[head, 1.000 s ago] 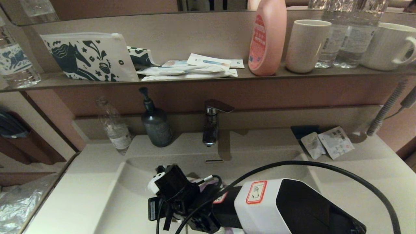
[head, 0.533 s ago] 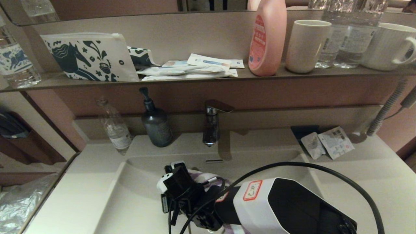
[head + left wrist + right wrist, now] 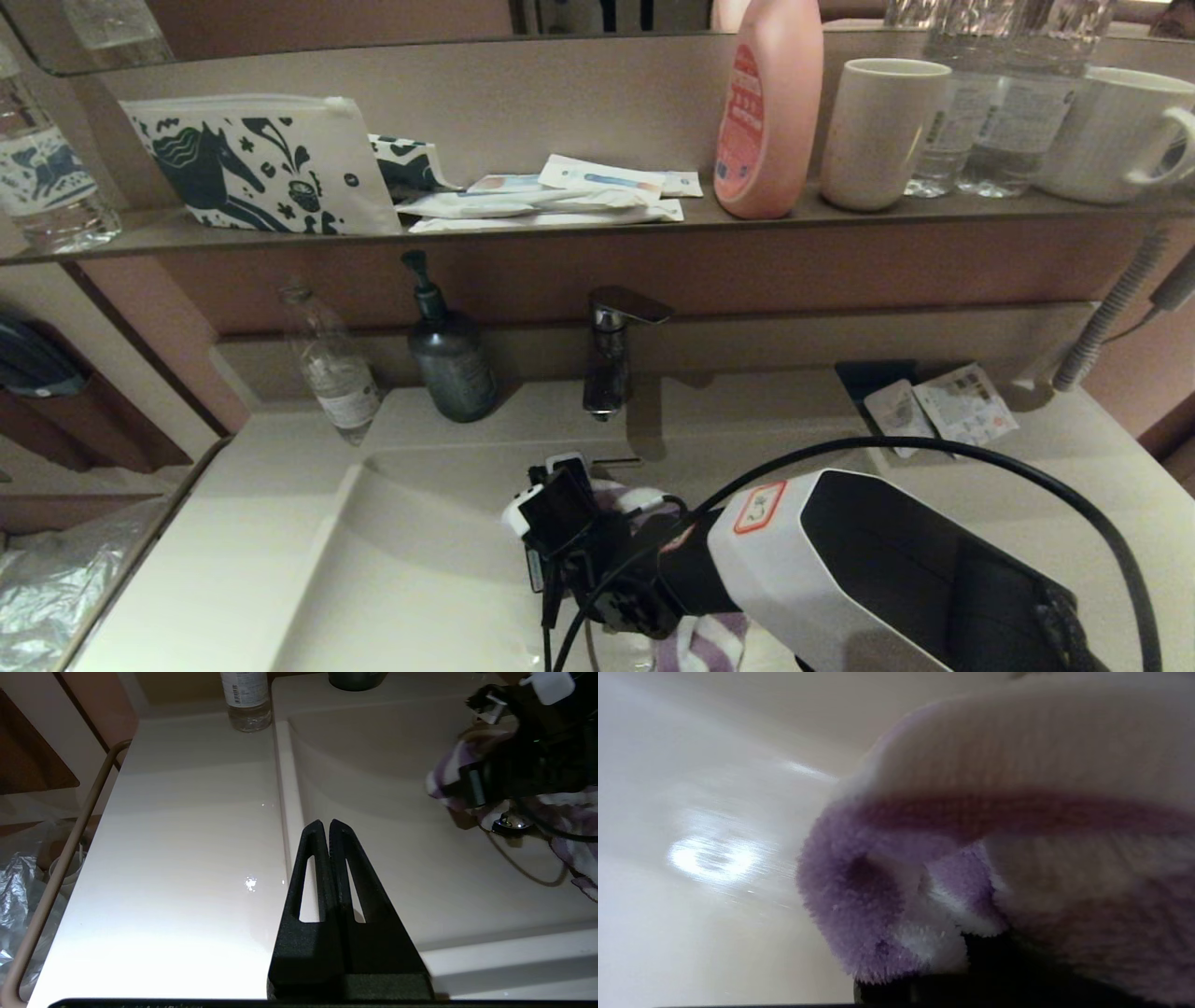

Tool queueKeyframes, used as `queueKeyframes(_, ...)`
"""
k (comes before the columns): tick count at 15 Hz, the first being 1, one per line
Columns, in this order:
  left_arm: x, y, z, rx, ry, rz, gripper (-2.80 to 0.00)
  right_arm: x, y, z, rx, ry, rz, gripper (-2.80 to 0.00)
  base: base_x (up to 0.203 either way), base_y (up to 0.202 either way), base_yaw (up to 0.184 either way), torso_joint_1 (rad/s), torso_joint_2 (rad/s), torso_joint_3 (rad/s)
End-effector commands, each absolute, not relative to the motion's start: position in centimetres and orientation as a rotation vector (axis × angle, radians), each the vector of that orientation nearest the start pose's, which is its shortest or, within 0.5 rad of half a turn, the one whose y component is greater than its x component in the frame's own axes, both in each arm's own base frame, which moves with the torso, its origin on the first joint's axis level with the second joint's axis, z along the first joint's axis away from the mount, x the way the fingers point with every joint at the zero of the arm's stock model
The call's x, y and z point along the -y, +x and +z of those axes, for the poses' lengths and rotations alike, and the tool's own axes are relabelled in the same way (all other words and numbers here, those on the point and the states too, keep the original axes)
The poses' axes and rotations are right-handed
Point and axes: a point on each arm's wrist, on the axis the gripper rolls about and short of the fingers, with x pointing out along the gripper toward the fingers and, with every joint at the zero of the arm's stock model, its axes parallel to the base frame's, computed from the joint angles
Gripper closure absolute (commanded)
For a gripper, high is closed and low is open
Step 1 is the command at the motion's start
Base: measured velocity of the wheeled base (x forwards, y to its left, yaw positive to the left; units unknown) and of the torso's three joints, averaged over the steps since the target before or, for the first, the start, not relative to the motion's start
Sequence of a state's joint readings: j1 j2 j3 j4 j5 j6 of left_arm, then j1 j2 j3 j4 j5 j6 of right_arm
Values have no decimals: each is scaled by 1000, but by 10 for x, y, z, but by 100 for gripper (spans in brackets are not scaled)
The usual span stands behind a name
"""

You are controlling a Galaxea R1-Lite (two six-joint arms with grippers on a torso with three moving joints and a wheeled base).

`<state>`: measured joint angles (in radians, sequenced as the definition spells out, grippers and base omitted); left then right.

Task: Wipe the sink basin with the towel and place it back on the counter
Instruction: Wipe the sink

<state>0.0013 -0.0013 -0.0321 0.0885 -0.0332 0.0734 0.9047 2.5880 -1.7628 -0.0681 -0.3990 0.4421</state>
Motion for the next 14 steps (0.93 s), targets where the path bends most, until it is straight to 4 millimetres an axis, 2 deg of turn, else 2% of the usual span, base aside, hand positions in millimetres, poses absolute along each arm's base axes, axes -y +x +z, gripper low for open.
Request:
queueKeyframes(1, 1, -25, 75, -56, 73, -34, 0, -370, 315, 23, -707, -67, 277, 0, 0, 0, 0, 0, 0, 0)
queueKeyframes(8, 1, -25, 75, -56, 73, -34, 0, -305, 315, 20, -767, -153, 72, 0, 0, 0, 0, 0, 0, 0)
queueKeyframes(11, 1, -25, 75, -56, 73, -34, 0, -277, 316, 8, -822, -192, -3, 0, 0, 0, 0, 0, 0, 0)
queueKeyframes(14, 1, -25, 75, -56, 73, -34, 0, -252, 321, 11, -828, -192, -76, 0, 0, 0, 0, 0, 0, 0)
